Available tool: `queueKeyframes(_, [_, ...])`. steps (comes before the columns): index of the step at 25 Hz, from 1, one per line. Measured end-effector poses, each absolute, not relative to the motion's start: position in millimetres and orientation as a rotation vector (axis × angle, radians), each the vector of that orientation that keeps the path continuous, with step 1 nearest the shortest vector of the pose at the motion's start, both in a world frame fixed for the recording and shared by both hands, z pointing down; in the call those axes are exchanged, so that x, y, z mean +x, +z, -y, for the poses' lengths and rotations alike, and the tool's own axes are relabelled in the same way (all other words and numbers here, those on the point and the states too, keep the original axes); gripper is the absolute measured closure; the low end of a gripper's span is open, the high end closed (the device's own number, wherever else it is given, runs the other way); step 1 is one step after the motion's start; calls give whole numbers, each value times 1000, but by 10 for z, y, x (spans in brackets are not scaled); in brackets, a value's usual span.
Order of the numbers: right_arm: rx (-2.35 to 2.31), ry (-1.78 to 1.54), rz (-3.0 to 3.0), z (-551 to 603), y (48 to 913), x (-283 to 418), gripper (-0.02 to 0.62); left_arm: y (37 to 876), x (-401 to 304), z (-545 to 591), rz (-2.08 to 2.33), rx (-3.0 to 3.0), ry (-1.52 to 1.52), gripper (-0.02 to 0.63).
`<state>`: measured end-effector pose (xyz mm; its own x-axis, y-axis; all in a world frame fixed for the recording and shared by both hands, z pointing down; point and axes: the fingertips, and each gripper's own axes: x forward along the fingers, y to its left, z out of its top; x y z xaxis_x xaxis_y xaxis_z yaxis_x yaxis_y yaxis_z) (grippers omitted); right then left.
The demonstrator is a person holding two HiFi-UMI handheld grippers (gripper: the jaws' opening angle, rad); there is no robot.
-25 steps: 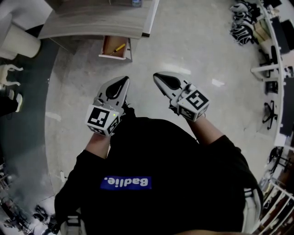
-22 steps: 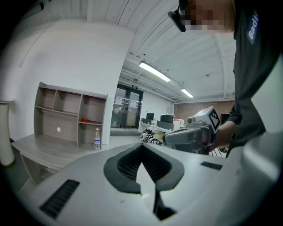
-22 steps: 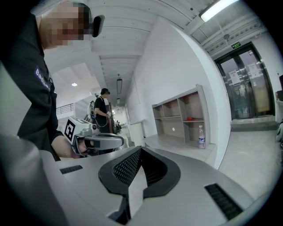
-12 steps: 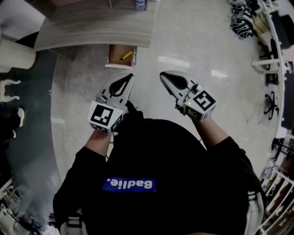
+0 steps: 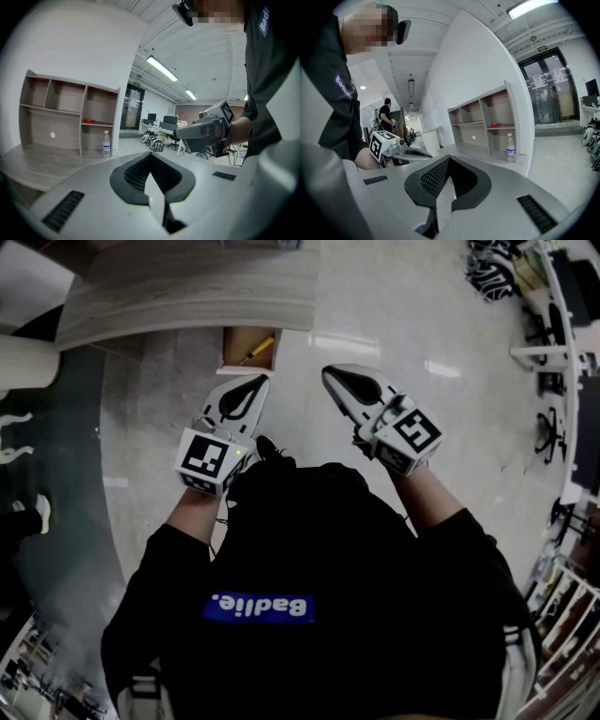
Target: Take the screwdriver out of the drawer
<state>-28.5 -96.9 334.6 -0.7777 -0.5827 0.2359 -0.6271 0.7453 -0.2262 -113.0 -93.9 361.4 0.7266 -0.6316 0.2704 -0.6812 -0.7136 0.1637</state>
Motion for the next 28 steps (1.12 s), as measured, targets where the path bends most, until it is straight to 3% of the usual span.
queueKeyframes(14, [850, 470, 2833, 1341, 3419, -246, 565, 4035, -1048, 1393, 1151, 2599, 380, 604])
queueKeyframes(28, [775, 561, 2852, 1833, 3585, -45, 565, 4879, -970, 1936, 1217, 2513, 670, 603])
